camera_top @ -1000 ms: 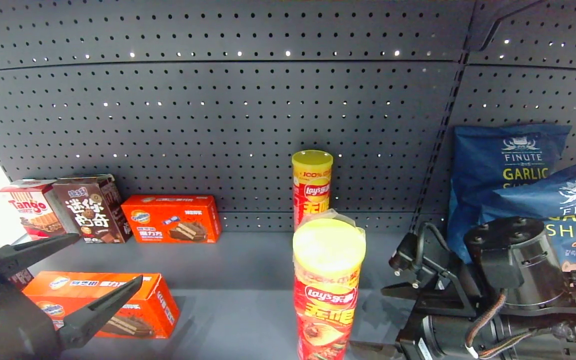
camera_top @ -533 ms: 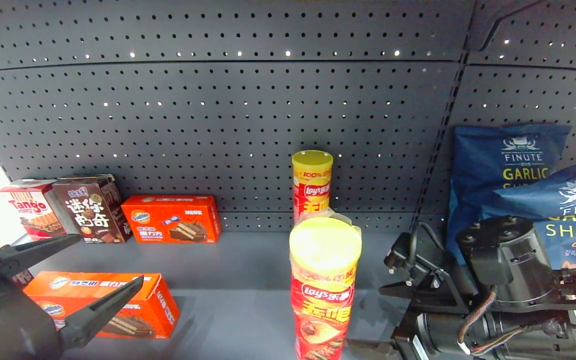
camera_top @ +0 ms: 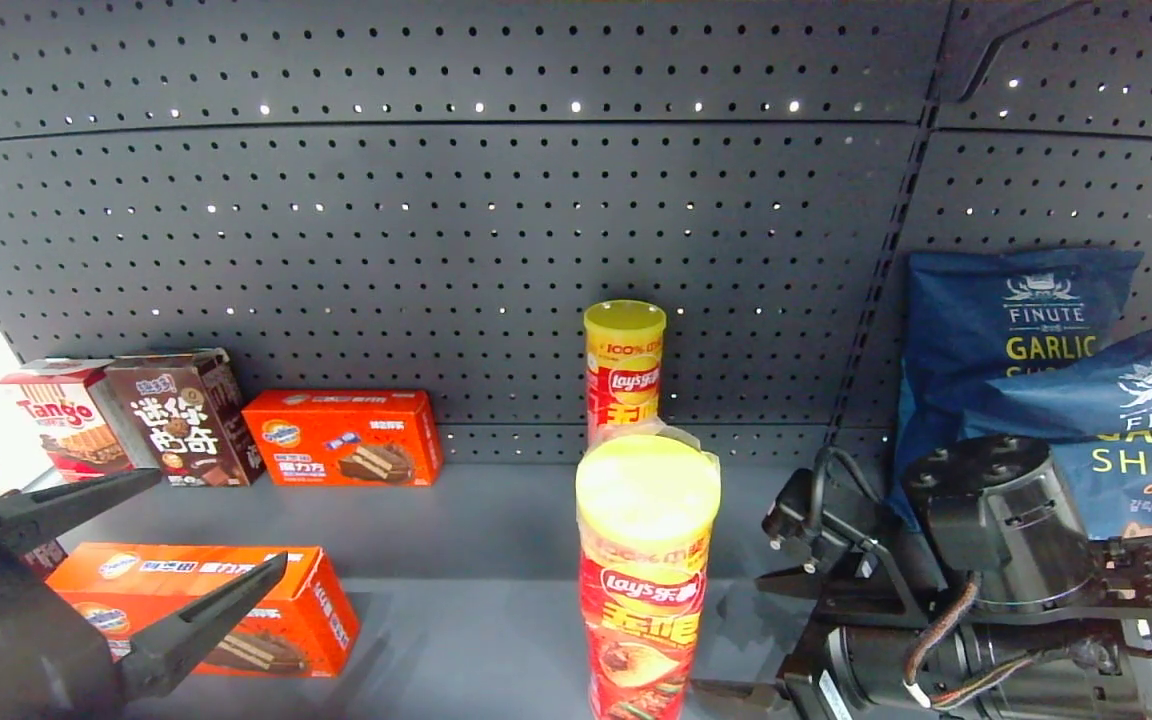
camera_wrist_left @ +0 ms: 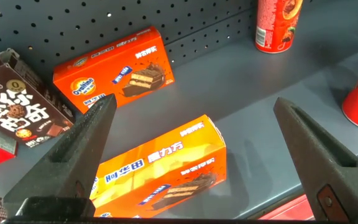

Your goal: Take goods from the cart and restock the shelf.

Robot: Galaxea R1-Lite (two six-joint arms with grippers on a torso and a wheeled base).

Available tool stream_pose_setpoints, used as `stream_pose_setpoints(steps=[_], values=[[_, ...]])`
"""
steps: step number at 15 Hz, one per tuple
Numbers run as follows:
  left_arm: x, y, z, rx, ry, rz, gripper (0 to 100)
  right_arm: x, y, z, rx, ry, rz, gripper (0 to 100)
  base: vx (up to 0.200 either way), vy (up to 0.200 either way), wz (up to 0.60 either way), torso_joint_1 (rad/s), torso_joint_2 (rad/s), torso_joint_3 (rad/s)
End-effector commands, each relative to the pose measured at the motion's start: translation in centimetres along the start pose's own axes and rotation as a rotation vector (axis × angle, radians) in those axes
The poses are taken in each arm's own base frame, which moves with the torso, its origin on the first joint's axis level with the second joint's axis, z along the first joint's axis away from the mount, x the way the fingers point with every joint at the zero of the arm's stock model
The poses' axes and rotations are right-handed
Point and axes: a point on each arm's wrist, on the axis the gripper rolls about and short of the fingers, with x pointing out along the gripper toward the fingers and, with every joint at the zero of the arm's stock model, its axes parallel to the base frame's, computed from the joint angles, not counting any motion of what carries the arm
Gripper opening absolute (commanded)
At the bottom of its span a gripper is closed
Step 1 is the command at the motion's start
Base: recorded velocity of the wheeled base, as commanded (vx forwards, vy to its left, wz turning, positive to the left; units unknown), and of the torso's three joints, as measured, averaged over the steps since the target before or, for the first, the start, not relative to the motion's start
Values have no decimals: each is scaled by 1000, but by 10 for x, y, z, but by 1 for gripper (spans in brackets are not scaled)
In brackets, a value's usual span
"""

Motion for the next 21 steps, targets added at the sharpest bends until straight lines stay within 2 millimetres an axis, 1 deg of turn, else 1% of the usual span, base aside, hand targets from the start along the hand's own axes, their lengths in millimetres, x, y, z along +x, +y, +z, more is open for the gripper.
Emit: stream_pose_setpoints(steps=[1, 2, 4, 5, 6, 7, 8, 9, 10, 11, 12, 13, 14, 15, 16, 17, 18, 19, 20, 21], values=[[0, 0, 0, 0, 1, 0, 100, 3, 0, 1, 0, 3, 1, 100, 0, 0, 0, 0, 0, 0], [0, 0, 0, 0, 1, 0, 100, 4, 0, 1, 0, 5, 1, 100, 0, 0, 0, 0, 0, 0], [0, 0, 0, 0, 0, 2, 100, 0, -1, 1, 5, -3, -5, 100, 0, 0, 0, 0, 0, 0], [-1, 0, 0, -2, -3, 4, 100, -10, -3, 5, 8, -39, -14, 100, 0, 0, 0, 0, 0, 0], [-1, 0, 1, -4, -7, 5, 100, -26, -5, 13, 12, -107, -33, 100, 0, 0, 0, 0, 0, 0], [-1, 1, 1, -6, -7, 8, 100, -35, -8, 19, 14, -150, -57, 100, 0, 0, 0, 0, 0, 0], [-5, 1, 1, -26, -17, 20, 100, -73, -20, 33, 42, -307, -181, 100, 0, 0, 0, 0, 0, 0], [-10, 2, 1, -34, -36, 32, 100, -90, -25, 35, 65, -360, -230, 100, 0, 0, 0, 0, 0, 0], [-18, 3, 0, -42, -59, 50, 100, -126, -35, 25, 112, -447, -328, 100, 0, 0, 0, 0, 0, 0], [-23, 3, -2, -49, -70, 62, 100, -143, -38, 11, 134, -472, -390, 100, 0, 0, 0, 0, 0, 0], [-34, 2, -13, -58, -80, 96, 100, -176, -37, -33, 190, -516, -559, 100, 0, 0, 0, 0, 0, 0], [-39, 1, -21, -62, -72, 118, 100, -186, -31, -58, 220, -528, -647, 100, 0, 0, 0, 0, 0, 0], [-46, -2, -38, -60, -53, 141, 100, -194, -18, -95, 269, -549, -776, 100, 0, 0, 0, 0, 0, 0], [-53, -6, -51, -47, -46, 154, 100, -194, -6, -122, 302, -573, -854, 100, 0, 0, 0, 0, 0, 0], [-56, -8, -57, -33, -42, 163, 100, -194, 0, -133, 307, -584, -892, 100, 0, 0, 0, 0, 0, 0], [-61, -11, -71, -22, -25, 198, 100, -188, 12, -159, 321, -598, -983, 100, 0, 0, 0, 0, 0, 0], [-63, -12, -77, -20, -23, 212, 100, -184, 15, -168, 324, -603, -1006, 100, 0, 0, 0, 0, 0, 0], [-71, -17, -94, -20, -26, 253, 100, -177, 27, -189, 308, -649, -1052, 100, 0, 0, 0, 0, 0, 0], [-75, -19, -103, -20, -31, 270, 100, -173, 33, -203, 330, -618, -1065, 100, 0, 0, 0, 0, 0, 0], [-81, -22, -111, -22, -28, 274, 100, -170, 33, -209, 390, -559, -1113, 100, 0, 0, 0, 0, 0, 0]])
